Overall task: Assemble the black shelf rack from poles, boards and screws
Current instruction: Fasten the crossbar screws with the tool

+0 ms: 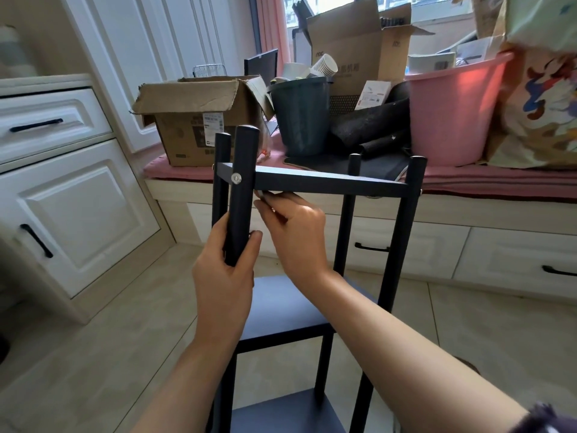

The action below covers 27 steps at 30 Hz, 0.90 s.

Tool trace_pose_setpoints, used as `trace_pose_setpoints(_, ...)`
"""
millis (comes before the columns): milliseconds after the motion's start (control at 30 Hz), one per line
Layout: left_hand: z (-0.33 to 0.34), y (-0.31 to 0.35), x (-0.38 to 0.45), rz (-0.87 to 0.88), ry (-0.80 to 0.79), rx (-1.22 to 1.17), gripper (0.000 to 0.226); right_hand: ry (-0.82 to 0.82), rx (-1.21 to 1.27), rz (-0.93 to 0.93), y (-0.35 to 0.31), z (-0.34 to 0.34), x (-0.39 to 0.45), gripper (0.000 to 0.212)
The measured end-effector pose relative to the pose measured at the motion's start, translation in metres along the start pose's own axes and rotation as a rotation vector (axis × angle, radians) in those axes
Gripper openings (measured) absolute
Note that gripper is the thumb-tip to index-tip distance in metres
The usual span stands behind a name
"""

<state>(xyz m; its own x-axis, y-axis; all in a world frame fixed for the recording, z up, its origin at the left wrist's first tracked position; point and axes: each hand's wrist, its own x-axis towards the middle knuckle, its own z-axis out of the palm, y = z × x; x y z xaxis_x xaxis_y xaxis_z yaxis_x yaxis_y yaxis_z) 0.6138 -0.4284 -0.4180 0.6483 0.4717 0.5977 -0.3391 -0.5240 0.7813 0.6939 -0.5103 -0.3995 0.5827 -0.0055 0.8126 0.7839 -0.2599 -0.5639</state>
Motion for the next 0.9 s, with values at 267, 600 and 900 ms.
trace_pose_setpoints(267, -0.004, -0.003, 0.004, -0.012, 0.007, -0.039, 0.024, 0.0, 0.074, 0.02, 0.009, 0.018, 0.002, 0.014)
trace_pose_setpoints(600, -0.005, -0.009, 0.009, -0.014, 0.012, -0.032, 0.02, -0.052, 0.135, 0.138, 0.009, 0.042, 0.002, 0.023)
trace_pose_setpoints(900, -0.007, -0.008, 0.012, -0.026, 0.033, -0.037, 0.024, -0.233, 0.189, 0.246, 0.005, 0.017, -0.005, 0.021)
